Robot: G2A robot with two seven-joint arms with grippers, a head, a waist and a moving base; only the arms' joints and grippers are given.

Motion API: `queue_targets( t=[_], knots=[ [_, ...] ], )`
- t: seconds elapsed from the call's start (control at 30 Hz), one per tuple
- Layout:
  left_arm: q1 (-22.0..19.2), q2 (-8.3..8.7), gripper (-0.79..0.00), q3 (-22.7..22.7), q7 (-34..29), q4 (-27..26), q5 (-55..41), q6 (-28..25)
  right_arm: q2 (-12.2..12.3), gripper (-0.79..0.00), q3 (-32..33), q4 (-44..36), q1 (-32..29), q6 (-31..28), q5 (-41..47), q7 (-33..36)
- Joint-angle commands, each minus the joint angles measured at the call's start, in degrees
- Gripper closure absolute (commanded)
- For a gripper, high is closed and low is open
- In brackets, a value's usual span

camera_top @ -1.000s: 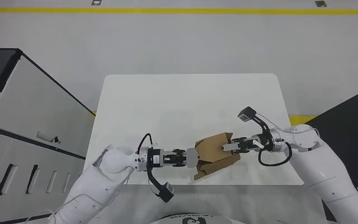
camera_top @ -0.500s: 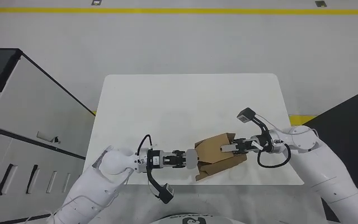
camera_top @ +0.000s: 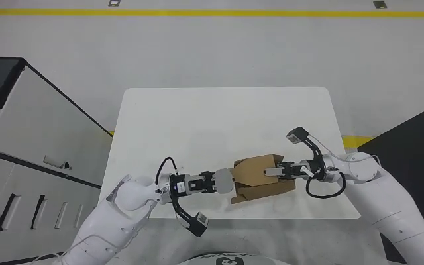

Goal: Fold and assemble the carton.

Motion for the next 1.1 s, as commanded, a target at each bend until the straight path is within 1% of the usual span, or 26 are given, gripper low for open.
queue_targets(
  t=[0.0,0.2,0.47,0.53,0.63,0.77,0.9,1.07],
  knots=[
    [0.5,0.08,-0.785,-0.4,-0.8,0.0,0.3,0.4,0.2,0.000,0.3,0.5,-0.2,-1.1,0.4,-1.1],
    [1.9,0.24,-0.785,-0.6,-2.4,0.4,0.9,-0.3,0.8,0.000,2.1,1.6,-1.3,-5.0,3.9,-5.0],
    [2.0,0.24,-0.785,-0.6,-2.4,0.4,0.9,-0.1,0.8,0.000,2.3,1.6,-1.4,-5.2,4.1,-5.2],
    [1.9,0.22,-0.785,-0.5,-2.7,0.3,0.9,-0.3,0.6,0.000,1.9,1.0,-2.0,-4.3,5.2,-6.4],
    [1.6,0.11,-0.785,0.1,-3.5,-0.1,1.0,-0.8,0.3,0.000,2.0,1.1,-2.6,-4.8,9.2,-4.8],
    [0.7,0.03,-0.785,0.3,-4.2,-0.1,1.4,-1.2,0.0,0.000,3.0,0.9,-2.8,-3.4,13.5,-3.5],
    [0.3,-0.08,-0.785,0.5,-5.9,0.0,2.4,-1.7,-0.5,0.000,4.0,1.1,-2.8,-2.4,16.2,-2.4],
    [0.3,-0.08,-0.785,0.5,-5.9,0.0,2.4,-1.7,-1.0,0.000,4.3,1.8,-2.5,-1.5,18.1,-1.5]
  ],
)
